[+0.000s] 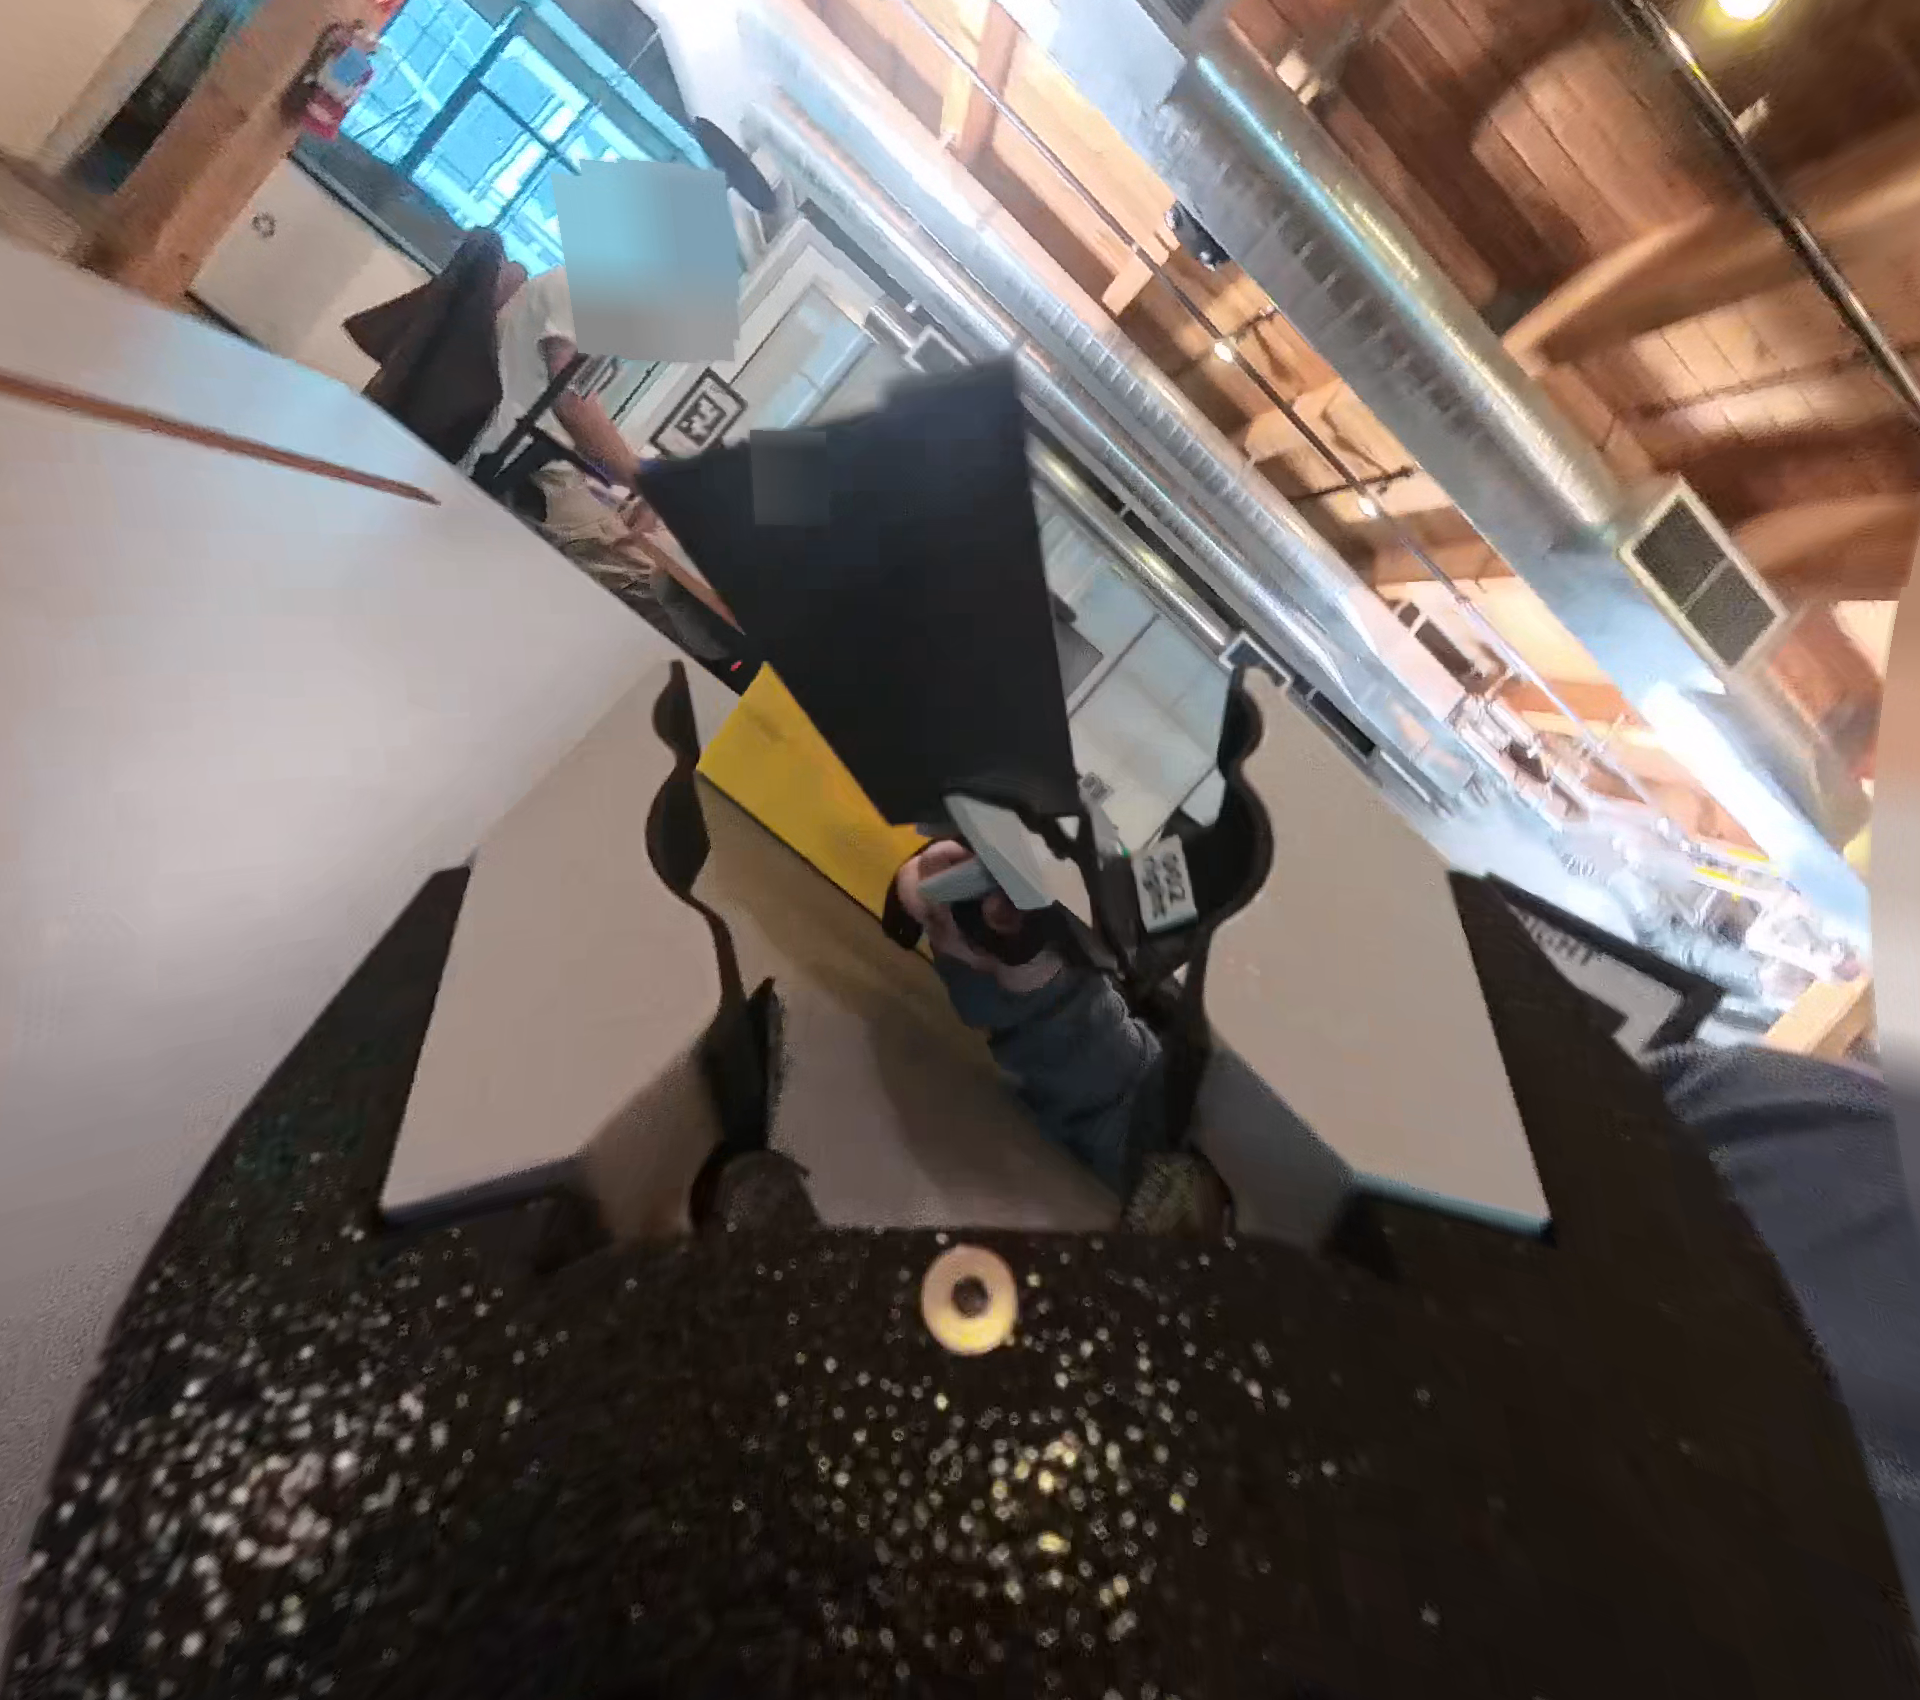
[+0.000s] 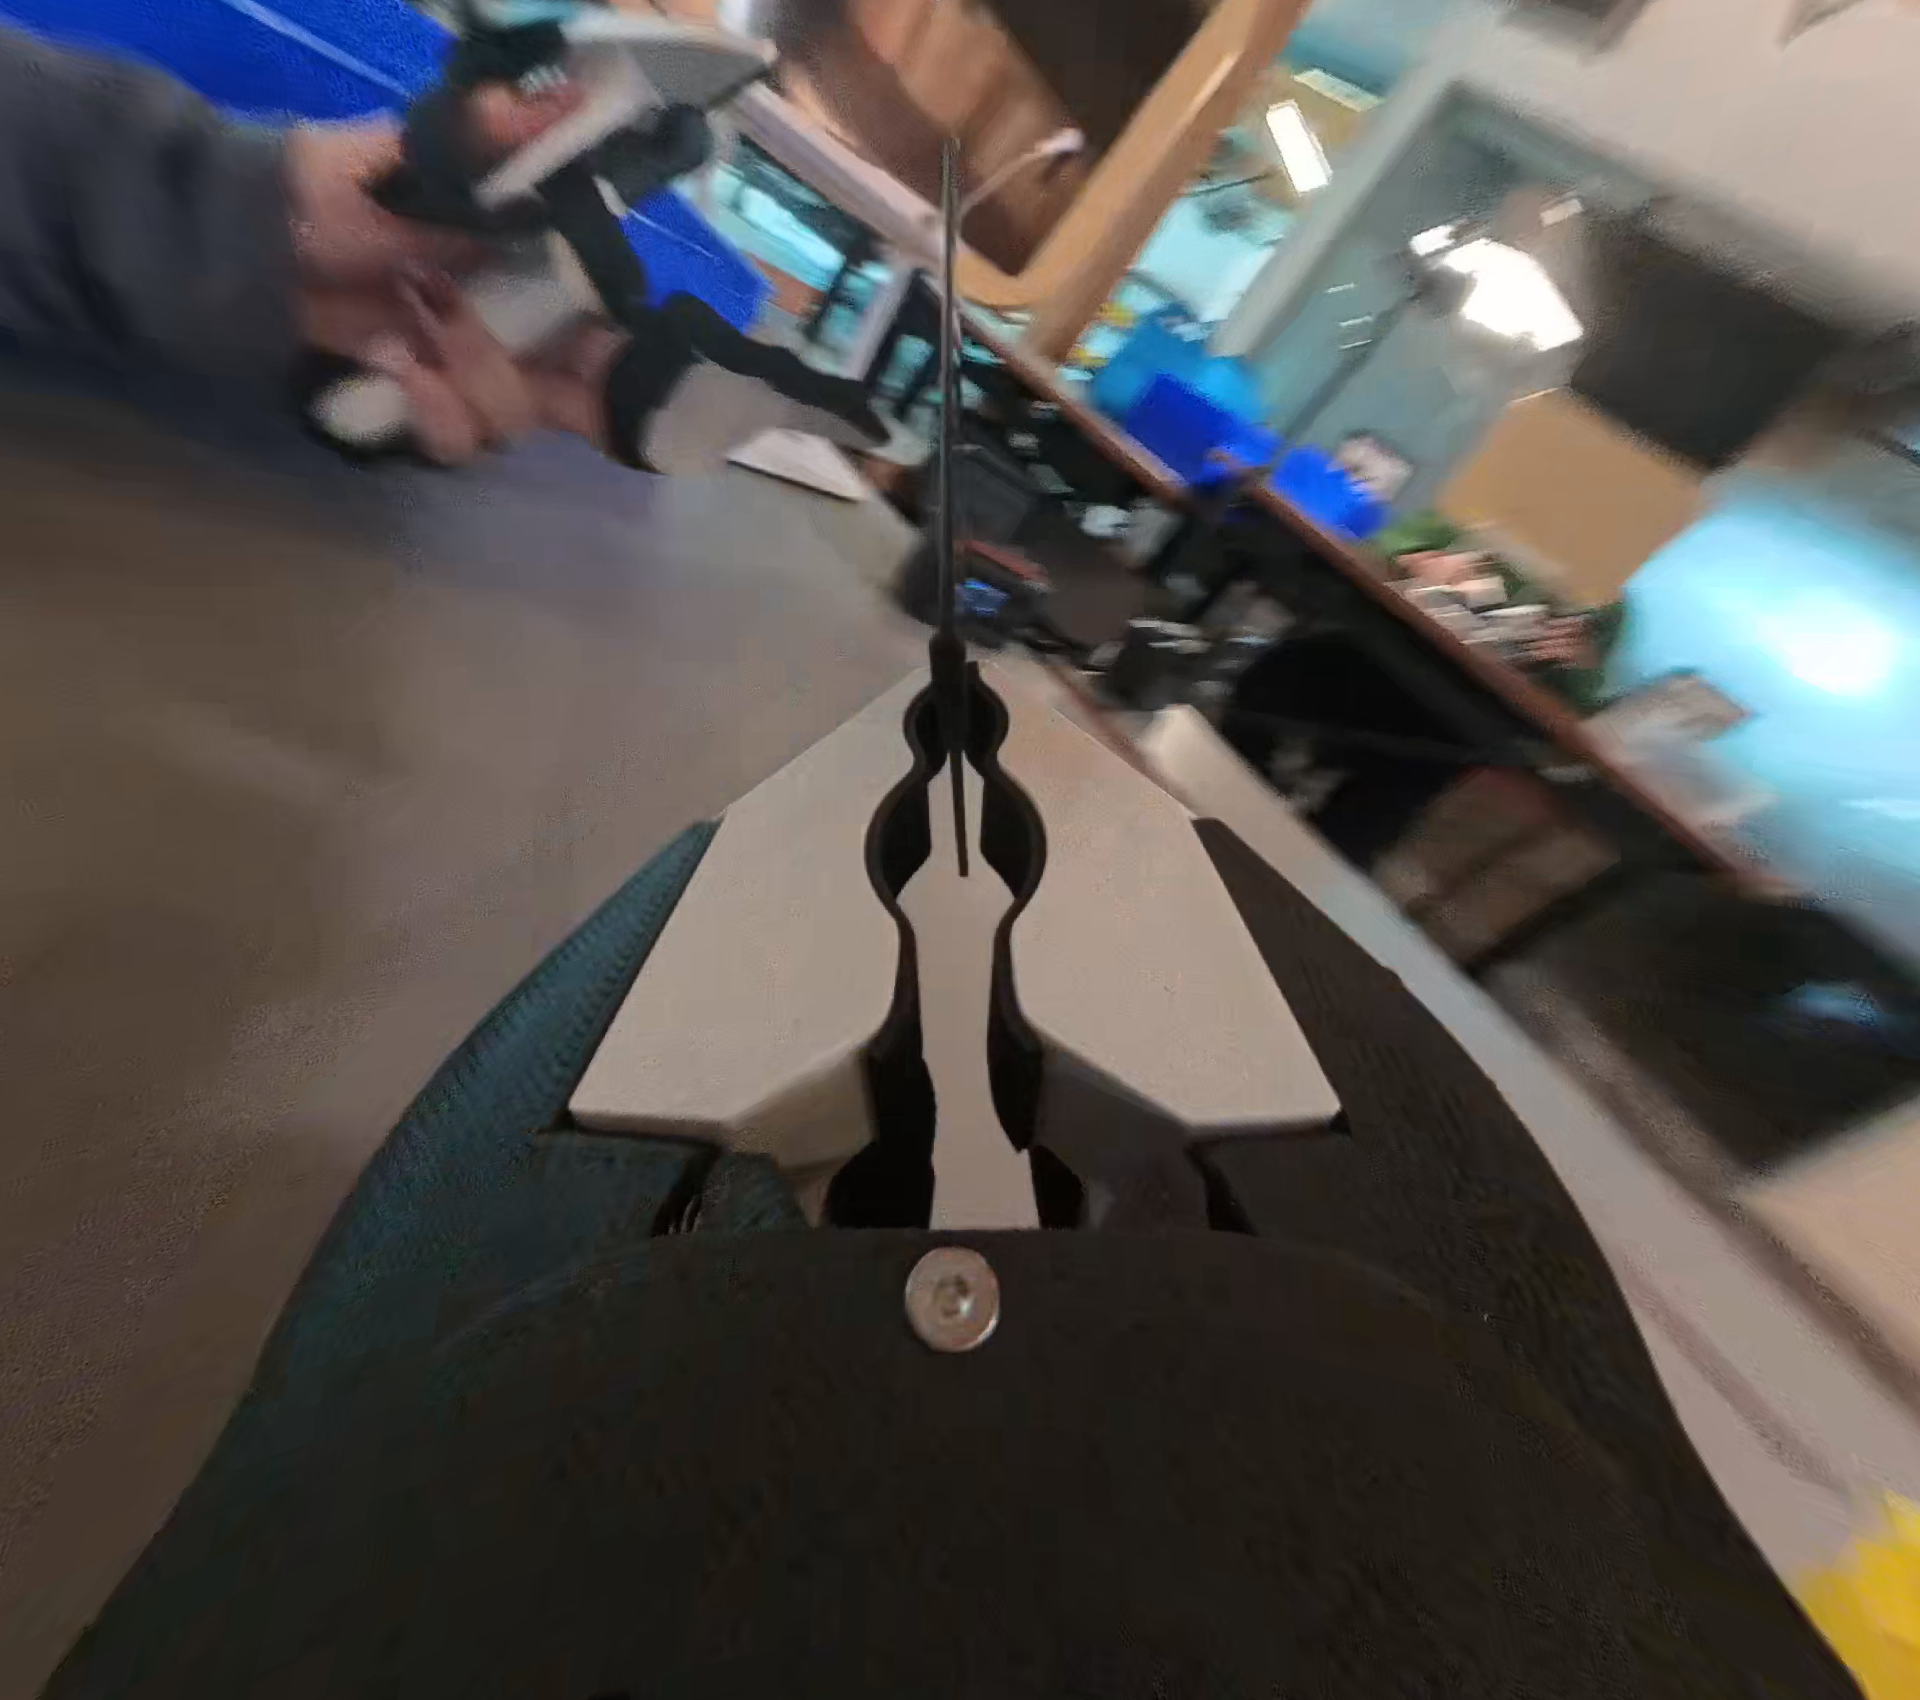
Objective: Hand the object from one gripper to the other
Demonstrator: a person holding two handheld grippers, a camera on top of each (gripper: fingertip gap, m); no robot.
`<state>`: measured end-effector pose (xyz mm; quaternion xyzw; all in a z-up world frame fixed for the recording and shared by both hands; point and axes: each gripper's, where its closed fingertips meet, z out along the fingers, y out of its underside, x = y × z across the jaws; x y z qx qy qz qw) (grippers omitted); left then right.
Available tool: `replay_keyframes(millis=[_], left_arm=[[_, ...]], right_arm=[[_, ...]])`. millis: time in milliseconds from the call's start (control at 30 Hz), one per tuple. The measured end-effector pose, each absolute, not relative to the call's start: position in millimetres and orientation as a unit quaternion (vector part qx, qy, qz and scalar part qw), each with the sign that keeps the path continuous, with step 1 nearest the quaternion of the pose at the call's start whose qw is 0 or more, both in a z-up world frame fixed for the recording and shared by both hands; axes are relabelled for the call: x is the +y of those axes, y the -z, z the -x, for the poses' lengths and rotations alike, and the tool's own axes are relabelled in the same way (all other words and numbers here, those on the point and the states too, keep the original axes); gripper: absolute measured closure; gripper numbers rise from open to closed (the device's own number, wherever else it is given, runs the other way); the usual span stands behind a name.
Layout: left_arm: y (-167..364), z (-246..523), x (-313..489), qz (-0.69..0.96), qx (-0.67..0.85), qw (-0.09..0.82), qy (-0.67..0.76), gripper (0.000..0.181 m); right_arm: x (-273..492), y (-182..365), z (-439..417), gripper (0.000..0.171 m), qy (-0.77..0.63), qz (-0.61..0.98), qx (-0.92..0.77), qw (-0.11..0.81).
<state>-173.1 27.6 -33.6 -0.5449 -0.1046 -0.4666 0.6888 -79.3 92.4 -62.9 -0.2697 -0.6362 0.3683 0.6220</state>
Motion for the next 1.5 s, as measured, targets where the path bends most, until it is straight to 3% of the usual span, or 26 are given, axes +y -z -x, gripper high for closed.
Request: replay_keyframes(millis=[133,200,300,333,467,533,600,733,900,1033,1200,1333,1400,1500], left_arm=[[38.3,166.3,36.6,0.542,-0.132,0.662,0.5,0.091],[35.9,156.3,39.9,0.54,-0.129,0.652,0.517,0.096],[38.8,146.8,46.1,0.548,-0.139,0.641,0.519,0.111],[40.2,145.1,47.4,0.55,-0.143,0.638,0.52,0.119],[51.4,149.4,50.6,0.561,-0.169,0.635,0.503,0.18],[53.5,149.6,50.3,0.563,-0.164,0.636,0.502,0.181],[46.8,151.7,47.6,0.543,-0.159,0.652,0.504,0.181],[28.3,155.3,37.2,0.507,-0.124,0.7,0.488,0.181],[9.6,149.0,23.5,0.475,-0.062,0.742,0.469,0.181],[5.7,137.4,20.4,0.473,-0.021,0.752,0.459,0.181],[9.6,116.2,23.7,0.5,0.03,0.747,0.437,0.181],[19.4,104.0,31.5,0.528,0.035,0.717,0.454,0.181],[22.3,106.5,34.7,0.527,0.02,0.713,0.462,0.179],[28.1,118.0,43.2,0.535,-0.027,0.706,0.464,0.145]], right_arm=[[101.0,48.6,79.8,0.171,-0.124,0.165,-0.612,0.764],[93.8,49.6,82.9,0.171,0.004,0.091,-0.609,0.788],[73.0,58.0,90.0,0.171,0.091,0.006,-0.615,0.783],[66.8,60.7,91.7,0.171,0.105,-0.014,-0.617,0.78],[55.5,65.1,94.8,0.171,0.109,-0.033,-0.621,0.775],[53.4,71.4,95.8,0.166,0.065,-0.016,-0.641,0.764],[53.4,76.5,95.8,0.142,-0.009,0.021,-0.66,0.751],[63.5,61.4,88.9,0.116,-0.247,0.161,-0.641,0.708],[59.4,58.6,78.5,0.111,-0.594,0.318,-0.598,0.434],[50.9,36.7,66.8,0.105,-0.748,0.341,-0.511,0.252],[41.5,36.4,66.5,0.117,-0.772,0.349,-0.499,0.183],[39.4,46.7,71.0,0.167,-0.734,0.352,-0.534,0.228],[44.5,50.7,74.5,0.171,-0.706,0.358,-0.548,0.27],[52.8,48.1,76.4,0.171,-0.682,0.355,-0.55,0.327]])
